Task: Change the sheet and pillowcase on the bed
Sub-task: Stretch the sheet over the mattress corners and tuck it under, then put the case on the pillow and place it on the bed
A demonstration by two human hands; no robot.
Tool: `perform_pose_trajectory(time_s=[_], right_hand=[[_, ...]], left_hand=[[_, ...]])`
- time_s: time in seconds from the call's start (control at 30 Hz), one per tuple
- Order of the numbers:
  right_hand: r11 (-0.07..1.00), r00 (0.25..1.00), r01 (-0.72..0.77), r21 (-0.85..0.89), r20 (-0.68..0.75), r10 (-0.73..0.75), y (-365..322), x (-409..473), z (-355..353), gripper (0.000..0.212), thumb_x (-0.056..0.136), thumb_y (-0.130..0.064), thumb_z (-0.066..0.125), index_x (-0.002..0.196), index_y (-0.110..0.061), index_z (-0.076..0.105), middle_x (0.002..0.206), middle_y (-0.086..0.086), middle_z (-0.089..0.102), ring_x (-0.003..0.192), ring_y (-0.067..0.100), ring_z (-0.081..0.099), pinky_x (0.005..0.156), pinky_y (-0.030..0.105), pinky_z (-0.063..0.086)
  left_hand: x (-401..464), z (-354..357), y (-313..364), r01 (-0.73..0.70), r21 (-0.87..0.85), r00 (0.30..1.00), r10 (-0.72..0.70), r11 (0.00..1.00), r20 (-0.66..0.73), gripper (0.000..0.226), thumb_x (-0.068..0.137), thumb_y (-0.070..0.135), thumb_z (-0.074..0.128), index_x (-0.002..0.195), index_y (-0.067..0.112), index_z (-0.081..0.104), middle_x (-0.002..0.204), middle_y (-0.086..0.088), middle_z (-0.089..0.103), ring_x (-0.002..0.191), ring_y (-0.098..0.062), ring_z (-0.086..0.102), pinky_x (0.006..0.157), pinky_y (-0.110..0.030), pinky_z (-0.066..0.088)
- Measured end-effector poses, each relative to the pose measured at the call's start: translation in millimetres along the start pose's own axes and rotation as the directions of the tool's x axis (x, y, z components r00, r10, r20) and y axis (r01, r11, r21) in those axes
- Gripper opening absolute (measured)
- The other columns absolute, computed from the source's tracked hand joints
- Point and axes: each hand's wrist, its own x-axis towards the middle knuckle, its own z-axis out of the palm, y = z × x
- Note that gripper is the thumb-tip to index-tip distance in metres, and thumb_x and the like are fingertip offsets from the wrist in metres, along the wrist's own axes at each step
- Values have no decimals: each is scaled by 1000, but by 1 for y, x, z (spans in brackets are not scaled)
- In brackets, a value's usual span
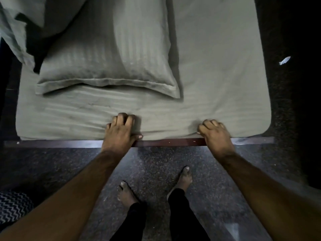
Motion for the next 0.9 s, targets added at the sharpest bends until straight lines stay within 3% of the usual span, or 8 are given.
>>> perform_pose_trajectory(time_s=[0.23, 0.33, 0.4, 0.5, 0.63, 0.73, 0.83, 0.9], right_hand=[[964, 966, 234, -122, 139, -217, 1, 5, -19, 19, 83, -19, 44, 89, -19, 62, 92, 3, 60, 84, 25, 56, 73, 38, 40], [971, 958, 189, -148, 245, -149, -6, 10, -31, 14, 79, -10, 66, 88, -20, 62, 90, 4, 59, 82, 26, 59, 71, 36, 47], [981, 951, 120, -150, 302, -70, -18, 17, -38, 19, 79, -14, 76, 91, -18, 62, 91, 5, 59, 84, 28, 60, 71, 38, 47], [981, 939, 177, -73, 312, -146, -67, 39, -32, 22, 86, -28, 72, 103, -18, 62, 102, 6, 57, 92, 29, 61, 76, 39, 48], [945, 886, 288, 153, 332, -323, -183, 99, -7, 52, 94, -30, 63, 143, -15, 50, 143, 9, 49, 129, 29, 49, 102, 42, 44], [887, 838, 422, 189, 293, -461, -269, 143, 12, 66, 95, -32, 61, 153, -16, 36, 157, 6, 36, 141, 26, 37, 109, 40, 38], [867, 833, 483, 121, 241, -497, -332, 176, 30, 65, 89, -37, 68, 146, -12, 46, 144, 9, 47, 129, 29, 47, 99, 41, 44], [876, 857, 474, 90, 179, -483, -358, 187, 41, 47, 83, -37, 73, 121, -10, 63, 120, 11, 58, 109, 32, 57, 85, 41, 48]], left_hand=[[-6, 3, -12, 31, 19, 999, -31, 999, 21, 76, 72, 66, 72, 131, 23, 50, 125, -12, 48, 110, -35, 47, 82, -50, 44], [-14, 2, -31, 22, 42, 999, -24, 999, 41, 77, 74, 66, 71, 134, 23, 50, 129, -12, 47, 113, -34, 47, 85, -49, 42], [-19, -3, -49, -30, 61, 1000, 30, 998, 4, 70, 79, 64, 66, 133, 22, 52, 131, -9, 48, 115, -32, 48, 86, -47, 40], [-25, -13, -85, -128, 115, 992, 130, 985, -8, 62, 86, 61, 43, 135, 23, 54, 134, -7, 50, 116, -31, 50, 88, -45, 41], [-37, -24, -157, 94, 16, 990, -92, 995, -108, 56, 90, 57, 47, 133, 21, 54, 135, -9, 52, 120, -33, 51, 91, -46, 43], [-50, -30, -221, 253, -12, 957, -252, 967, -141, 53, 91, 45, 63, 135, 18, 53, 141, -9, 52, 127, -33, 49, 95, -47, 45], [-64, -30, -276, 214, 105, 964, -193, 971, -181, 33, 91, 24, 66, 122, 15, 58, 125, -11, 57, 113, -35, 53, 81, -47, 47], [-66, -31, -297, 199, 129, 964, -170, 972, -205, 18, 89, 19, 65, 106, 17, 65, 105, -8, 61, 99, -34, 56, 75, -46, 44]])
